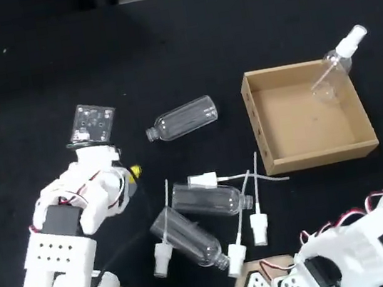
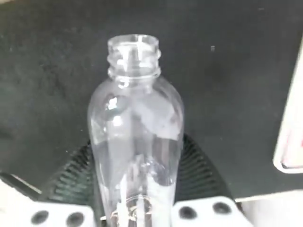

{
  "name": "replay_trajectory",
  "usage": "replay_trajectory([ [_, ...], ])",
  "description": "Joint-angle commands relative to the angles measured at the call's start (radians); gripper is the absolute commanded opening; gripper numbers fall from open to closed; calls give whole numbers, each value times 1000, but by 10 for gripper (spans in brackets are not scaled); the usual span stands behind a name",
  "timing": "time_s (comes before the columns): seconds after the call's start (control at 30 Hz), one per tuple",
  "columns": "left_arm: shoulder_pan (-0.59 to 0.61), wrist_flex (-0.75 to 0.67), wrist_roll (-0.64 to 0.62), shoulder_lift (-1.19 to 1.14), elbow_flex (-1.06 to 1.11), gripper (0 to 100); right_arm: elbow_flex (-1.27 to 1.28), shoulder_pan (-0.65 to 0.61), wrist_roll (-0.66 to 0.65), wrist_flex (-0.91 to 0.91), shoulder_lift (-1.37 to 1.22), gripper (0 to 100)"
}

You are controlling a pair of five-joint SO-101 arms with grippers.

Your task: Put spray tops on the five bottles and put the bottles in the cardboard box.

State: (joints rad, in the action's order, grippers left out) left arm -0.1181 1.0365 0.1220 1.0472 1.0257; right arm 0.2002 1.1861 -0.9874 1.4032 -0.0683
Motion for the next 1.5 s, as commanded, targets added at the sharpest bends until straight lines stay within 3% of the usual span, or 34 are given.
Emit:
replay_trajectory([
  [0.0, -24, 247, 103, -52, -205, 199, -51, -11, 52, 12, 119, 10],
  [0.13, -53, 384, 192, -264, -315, 199, -51, -55, 127, 15, 174, 10],
  [0.33, -185, 356, 267, -517, -242, 198, -51, -106, 187, 15, 242, 10],
  [0.6, -308, 236, 275, -232, 45, 204, -51, -112, 193, 15, 269, 10],
  [0.83, -381, 239, 157, -140, 64, 306, -51, -141, 193, 15, 268, 10],
  [1.07, -486, 230, 138, -141, 94, 298, -51, -143, 193, 11, 269, 10],
  [1.33, -433, 206, 146, -143, 131, 298, -59, -143, 193, 11, 269, 10],
  [1.47, -414, 80, 141, -143, 245, 298, -59, -143, 192, 12, 269, 10],
])
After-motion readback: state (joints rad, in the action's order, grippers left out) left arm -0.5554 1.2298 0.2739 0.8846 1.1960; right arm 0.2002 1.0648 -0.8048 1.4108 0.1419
